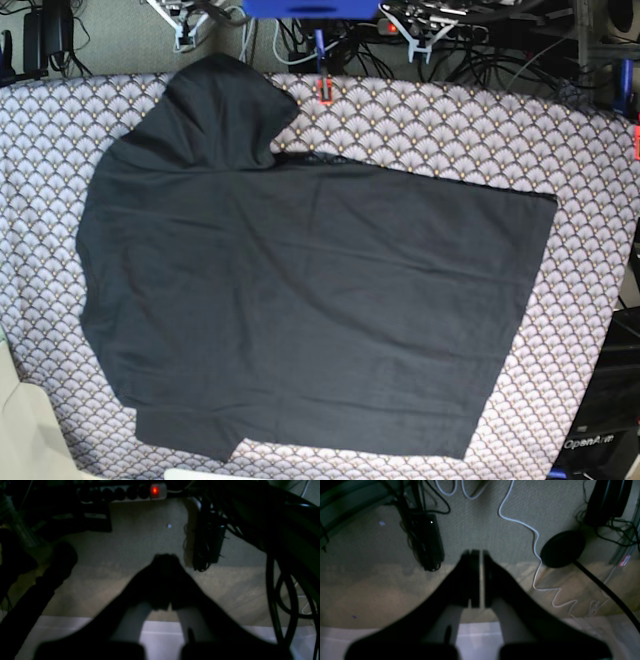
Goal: Fold the T-shirt properly
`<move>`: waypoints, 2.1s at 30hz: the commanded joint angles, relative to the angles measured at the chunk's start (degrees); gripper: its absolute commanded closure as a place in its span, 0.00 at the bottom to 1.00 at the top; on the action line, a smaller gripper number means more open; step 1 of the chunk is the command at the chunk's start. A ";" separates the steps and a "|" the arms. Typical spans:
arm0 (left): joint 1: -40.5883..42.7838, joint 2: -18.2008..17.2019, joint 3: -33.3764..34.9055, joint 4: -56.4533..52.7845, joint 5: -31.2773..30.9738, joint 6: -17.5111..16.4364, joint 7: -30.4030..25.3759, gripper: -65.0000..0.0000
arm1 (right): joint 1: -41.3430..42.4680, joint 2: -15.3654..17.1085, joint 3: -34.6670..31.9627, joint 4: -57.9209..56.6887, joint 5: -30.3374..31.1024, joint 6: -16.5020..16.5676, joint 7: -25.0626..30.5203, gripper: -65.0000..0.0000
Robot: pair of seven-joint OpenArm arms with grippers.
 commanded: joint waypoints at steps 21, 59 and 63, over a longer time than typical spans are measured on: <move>26.21 -10.63 -3.04 -0.10 -5.00 -11.82 -40.69 1.00 | -33.21 9.89 1.72 -0.07 4.62 0.10 47.28 1.00; 58.03 6.07 -31.96 106.67 -16.51 -35.73 -16.52 1.00 | -63.02 10.68 8.84 94.88 13.15 1.68 32.07 1.00; 48.19 5.63 -38.82 114.14 -15.72 -35.55 3.35 1.00 | -58.01 12.08 10.87 102.09 13.15 2.47 18.27 1.00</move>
